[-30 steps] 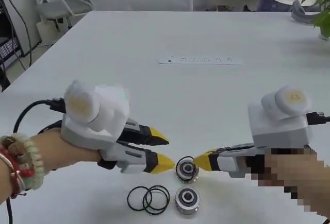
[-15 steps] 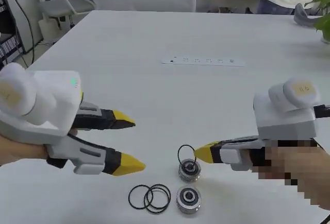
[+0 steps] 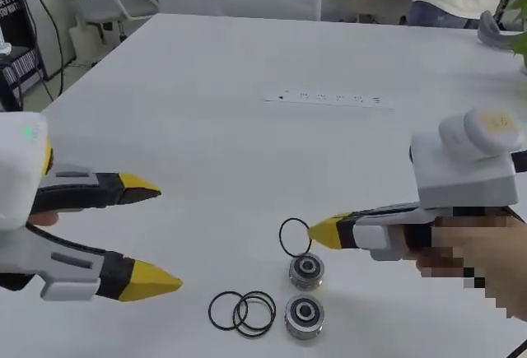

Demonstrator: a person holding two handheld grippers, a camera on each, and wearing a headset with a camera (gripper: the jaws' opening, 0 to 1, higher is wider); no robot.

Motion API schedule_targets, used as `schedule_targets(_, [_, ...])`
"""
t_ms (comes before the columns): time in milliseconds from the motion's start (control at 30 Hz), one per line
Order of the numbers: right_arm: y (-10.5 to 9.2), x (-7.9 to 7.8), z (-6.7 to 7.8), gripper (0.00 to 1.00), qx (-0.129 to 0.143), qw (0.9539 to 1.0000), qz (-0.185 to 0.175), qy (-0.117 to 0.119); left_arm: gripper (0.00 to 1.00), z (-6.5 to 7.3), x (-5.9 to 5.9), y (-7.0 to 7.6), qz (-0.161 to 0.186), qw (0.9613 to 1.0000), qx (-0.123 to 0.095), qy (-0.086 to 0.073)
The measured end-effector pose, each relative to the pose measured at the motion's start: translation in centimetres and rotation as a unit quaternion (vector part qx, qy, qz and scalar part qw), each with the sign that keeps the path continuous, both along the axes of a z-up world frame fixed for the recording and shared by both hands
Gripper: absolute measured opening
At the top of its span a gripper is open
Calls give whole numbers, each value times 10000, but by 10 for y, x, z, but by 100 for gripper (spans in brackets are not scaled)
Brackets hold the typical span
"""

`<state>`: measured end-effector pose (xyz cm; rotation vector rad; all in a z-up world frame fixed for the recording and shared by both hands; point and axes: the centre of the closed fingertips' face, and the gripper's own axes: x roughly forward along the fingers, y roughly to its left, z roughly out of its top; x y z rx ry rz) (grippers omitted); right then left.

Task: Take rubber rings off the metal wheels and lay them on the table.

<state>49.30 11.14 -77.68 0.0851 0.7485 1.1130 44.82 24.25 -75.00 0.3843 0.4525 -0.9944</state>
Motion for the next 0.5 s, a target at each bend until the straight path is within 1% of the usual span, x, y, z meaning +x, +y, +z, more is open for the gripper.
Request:
schedule_targets(100, [4, -2, 2, 0, 19, 10000, 41, 4, 66, -2, 0, 12, 261, 9997, -10, -35])
schedule_targets(167, [7, -3, 4, 0, 51, 10000, 69, 22, 68, -1, -1, 19, 443, 9989, -134, -33])
schedule_targets(267, [13, -6, 7, 0, 58, 9999, 140, 20, 69, -3, -6, 25, 551, 9983, -180, -13])
schedule_targets(400, [21, -9, 9, 0, 99, 9997, 242, 36, 71, -8, -14, 28, 660, 9977, -148, 44])
schedule_targets(500, [27, -12, 10, 0, 122, 9994, 317, 64, 72, -12, -19, 28, 755, 9969, -187, 107])
